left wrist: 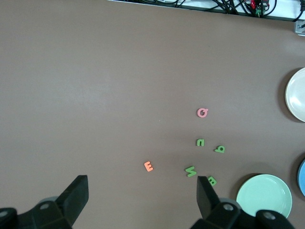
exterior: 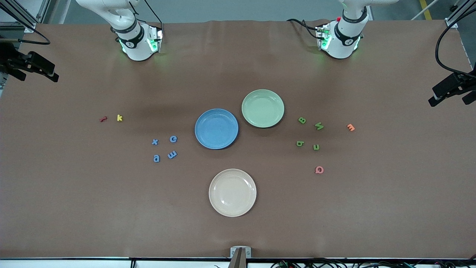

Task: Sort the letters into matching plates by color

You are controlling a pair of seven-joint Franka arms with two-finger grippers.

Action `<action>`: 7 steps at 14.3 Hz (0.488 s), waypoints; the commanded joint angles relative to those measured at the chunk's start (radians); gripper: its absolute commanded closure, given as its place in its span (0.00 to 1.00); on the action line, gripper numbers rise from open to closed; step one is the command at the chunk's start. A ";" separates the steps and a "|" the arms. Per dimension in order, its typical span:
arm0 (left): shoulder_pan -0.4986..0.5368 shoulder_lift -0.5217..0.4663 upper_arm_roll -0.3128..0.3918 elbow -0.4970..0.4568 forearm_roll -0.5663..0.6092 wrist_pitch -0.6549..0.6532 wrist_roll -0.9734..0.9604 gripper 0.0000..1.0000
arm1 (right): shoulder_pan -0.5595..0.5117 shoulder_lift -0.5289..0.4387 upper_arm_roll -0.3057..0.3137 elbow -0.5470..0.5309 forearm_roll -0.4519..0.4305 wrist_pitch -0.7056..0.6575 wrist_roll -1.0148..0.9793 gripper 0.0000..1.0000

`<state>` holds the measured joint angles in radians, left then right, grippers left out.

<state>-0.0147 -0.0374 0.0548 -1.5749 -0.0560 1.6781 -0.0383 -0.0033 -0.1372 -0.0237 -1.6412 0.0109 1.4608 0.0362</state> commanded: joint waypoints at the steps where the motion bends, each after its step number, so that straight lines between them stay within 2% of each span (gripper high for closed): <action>1: -0.002 -0.007 -0.004 -0.005 0.010 -0.003 -0.009 0.00 | -0.015 -0.019 0.008 -0.008 0.006 -0.008 -0.012 0.00; 7: -0.001 -0.006 -0.003 -0.008 0.008 -0.029 -0.025 0.00 | -0.018 0.005 0.007 0.024 0.003 -0.008 -0.001 0.00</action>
<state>-0.0148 -0.0374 0.0547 -1.5792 -0.0561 1.6687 -0.0413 -0.0035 -0.1372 -0.0243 -1.6390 0.0109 1.4609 0.0363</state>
